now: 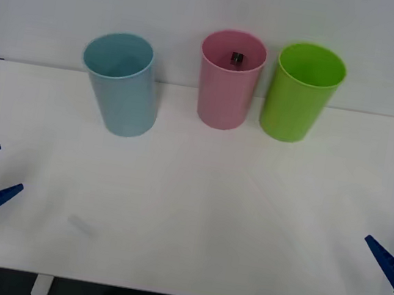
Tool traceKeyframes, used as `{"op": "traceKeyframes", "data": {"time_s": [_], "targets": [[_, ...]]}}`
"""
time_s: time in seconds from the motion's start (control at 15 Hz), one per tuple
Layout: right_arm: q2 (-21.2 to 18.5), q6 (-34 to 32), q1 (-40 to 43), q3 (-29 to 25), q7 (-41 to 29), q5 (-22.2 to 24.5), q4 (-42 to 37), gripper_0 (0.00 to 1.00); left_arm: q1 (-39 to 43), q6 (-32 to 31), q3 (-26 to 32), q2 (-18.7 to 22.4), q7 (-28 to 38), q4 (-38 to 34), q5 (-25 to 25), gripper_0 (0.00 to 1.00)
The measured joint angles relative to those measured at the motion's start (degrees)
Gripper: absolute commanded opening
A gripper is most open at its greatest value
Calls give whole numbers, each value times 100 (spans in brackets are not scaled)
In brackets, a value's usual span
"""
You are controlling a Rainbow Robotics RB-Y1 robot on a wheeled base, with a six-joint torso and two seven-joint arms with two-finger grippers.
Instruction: Grasp the object on the table and drop it into the matching bin: aluminum can to the light blue bin, PET bottle to the pink bin.
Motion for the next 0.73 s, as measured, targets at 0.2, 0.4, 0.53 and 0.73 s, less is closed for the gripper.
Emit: {"op": "traceKeyframes", "data": {"time_s": [0.2, 0.4, 0.53, 0.73], "targets": [[0, 0, 0, 0, 0, 0, 0, 100, 312, 1, -17, 0, -106, -24, 251, 100], [0, 0, 0, 0, 0, 0, 0, 100, 539, 1, -10, 0, -223, -23, 432, 100], [0, 0, 0, 0, 0, 0, 0, 100, 612, 1, -10, 0, -288, -23, 535, 100], [0, 0, 0, 0, 0, 0, 0, 100, 652, -3, -8, -8, -295, -17, 555, 100]]}}
